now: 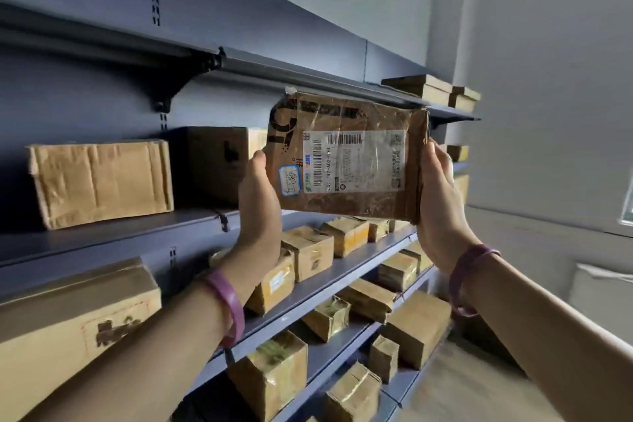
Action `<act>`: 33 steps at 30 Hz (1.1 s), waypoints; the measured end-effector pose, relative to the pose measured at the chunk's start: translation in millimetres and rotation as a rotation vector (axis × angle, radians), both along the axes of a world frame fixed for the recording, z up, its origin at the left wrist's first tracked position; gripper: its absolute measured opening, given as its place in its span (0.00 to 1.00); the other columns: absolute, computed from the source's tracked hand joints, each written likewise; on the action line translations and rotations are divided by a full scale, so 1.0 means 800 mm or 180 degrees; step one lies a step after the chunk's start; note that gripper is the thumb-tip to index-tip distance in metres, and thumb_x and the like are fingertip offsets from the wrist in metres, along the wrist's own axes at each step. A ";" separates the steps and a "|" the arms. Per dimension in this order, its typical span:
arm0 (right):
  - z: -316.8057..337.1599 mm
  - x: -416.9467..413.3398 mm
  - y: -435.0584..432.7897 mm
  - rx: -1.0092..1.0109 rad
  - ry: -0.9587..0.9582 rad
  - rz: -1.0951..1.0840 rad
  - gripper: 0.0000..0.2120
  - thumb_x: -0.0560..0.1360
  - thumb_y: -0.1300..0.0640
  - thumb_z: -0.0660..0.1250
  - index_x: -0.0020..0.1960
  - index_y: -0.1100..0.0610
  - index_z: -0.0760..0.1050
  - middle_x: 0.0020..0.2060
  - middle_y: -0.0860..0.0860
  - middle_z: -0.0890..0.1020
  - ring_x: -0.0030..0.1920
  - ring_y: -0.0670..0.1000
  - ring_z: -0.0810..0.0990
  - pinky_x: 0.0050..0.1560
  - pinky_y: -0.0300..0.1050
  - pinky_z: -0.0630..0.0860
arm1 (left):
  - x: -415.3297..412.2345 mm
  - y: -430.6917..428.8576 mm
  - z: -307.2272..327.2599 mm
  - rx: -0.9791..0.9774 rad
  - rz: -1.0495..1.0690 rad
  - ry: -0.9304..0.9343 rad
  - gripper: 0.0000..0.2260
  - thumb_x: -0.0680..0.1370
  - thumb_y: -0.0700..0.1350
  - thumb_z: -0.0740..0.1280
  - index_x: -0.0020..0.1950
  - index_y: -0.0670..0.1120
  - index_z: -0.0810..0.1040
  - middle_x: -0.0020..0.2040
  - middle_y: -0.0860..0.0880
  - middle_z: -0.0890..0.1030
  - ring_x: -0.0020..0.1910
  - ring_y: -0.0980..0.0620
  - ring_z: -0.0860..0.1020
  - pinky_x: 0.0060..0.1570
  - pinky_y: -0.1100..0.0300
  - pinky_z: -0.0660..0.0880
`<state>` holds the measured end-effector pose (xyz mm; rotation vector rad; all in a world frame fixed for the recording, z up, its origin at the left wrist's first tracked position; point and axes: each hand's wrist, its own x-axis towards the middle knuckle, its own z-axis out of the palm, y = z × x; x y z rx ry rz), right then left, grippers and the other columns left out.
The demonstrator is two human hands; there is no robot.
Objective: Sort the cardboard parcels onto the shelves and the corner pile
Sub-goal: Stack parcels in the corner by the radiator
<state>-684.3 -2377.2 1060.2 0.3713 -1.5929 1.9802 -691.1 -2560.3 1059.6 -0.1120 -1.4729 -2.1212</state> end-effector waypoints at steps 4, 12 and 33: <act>-0.011 -0.025 0.079 0.0000 0.0006 -0.0506 0.21 0.83 0.42 0.53 0.72 0.50 0.62 0.56 0.49 0.77 0.56 0.50 0.80 0.58 0.57 0.80 | -0.061 0.085 -0.007 -0.0225 -0.0411 0.0098 0.15 0.85 0.54 0.50 0.52 0.50 0.74 0.47 0.47 0.81 0.46 0.55 0.81 0.38 0.67 0.75; -0.030 -0.112 0.226 -0.0043 -0.0054 -0.1295 0.21 0.82 0.42 0.55 0.71 0.52 0.64 0.61 0.55 0.77 0.57 0.52 0.81 0.54 0.55 0.82 | -0.200 0.241 -0.032 -0.0310 -0.1364 0.0337 0.16 0.86 0.49 0.49 0.46 0.48 0.73 0.41 0.49 0.80 0.33 0.64 0.81 0.31 0.69 0.76; -0.095 -0.361 0.608 -0.0367 -0.0130 -0.2077 0.20 0.83 0.44 0.56 0.70 0.52 0.68 0.64 0.57 0.77 0.62 0.55 0.79 0.62 0.64 0.76 | -0.486 0.636 -0.091 -0.0374 -0.2357 0.0179 0.21 0.85 0.50 0.51 0.37 0.49 0.76 0.31 0.56 0.81 0.31 0.63 0.80 0.30 0.71 0.74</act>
